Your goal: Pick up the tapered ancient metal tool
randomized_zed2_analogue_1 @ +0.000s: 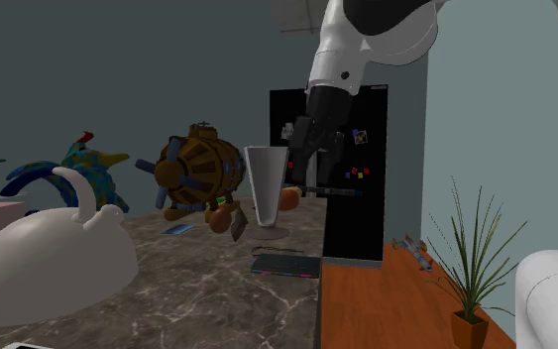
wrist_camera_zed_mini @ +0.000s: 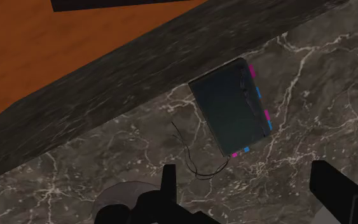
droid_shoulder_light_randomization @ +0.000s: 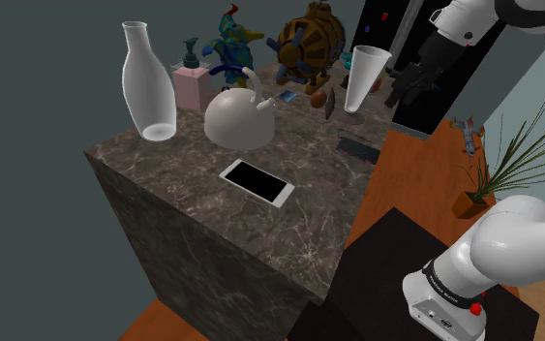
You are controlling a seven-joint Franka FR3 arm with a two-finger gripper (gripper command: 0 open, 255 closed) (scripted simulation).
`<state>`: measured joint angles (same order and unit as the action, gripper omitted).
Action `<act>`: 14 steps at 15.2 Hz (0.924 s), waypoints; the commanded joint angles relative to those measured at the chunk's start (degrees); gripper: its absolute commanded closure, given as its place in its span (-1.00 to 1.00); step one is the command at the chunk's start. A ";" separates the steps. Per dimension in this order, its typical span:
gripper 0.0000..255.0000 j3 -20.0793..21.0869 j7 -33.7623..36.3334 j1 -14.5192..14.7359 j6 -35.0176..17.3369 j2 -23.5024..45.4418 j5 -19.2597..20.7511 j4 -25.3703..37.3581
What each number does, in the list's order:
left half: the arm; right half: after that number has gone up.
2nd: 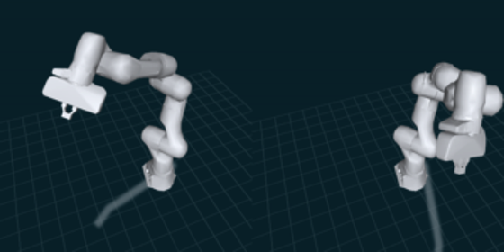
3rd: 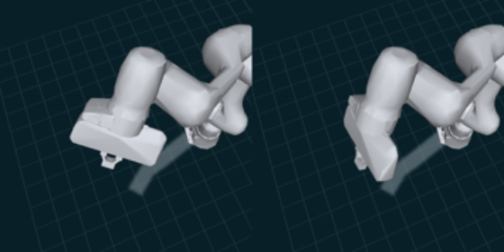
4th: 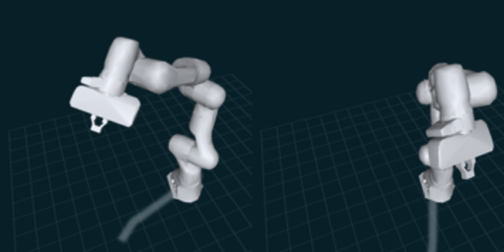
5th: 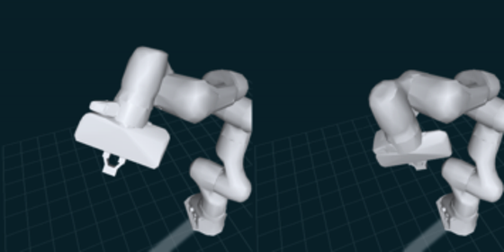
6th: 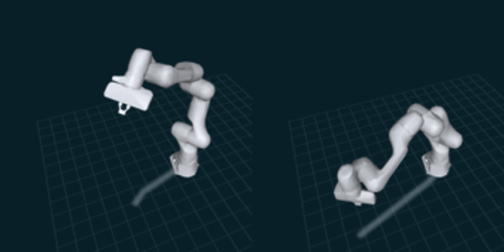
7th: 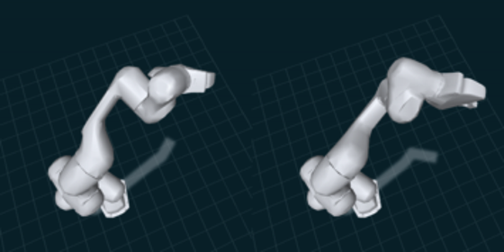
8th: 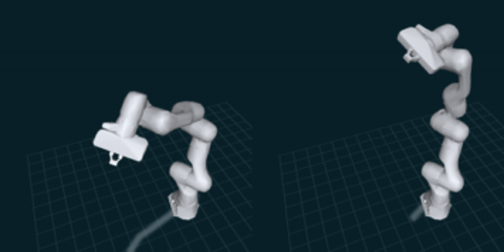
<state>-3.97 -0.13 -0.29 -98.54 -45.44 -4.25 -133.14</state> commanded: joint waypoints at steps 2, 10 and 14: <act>-1.00 1.98 3.30 -0.77 -0.90 2.36 0.52 1.05; -1.00 15.58 30.54 -8.12 -2.20 24.40 9.28 14.86; -1.00 19.91 44.26 -10.64 1.74 37.08 16.34 25.12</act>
<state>14.83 40.11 -10.34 -97.79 -12.01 10.06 -110.81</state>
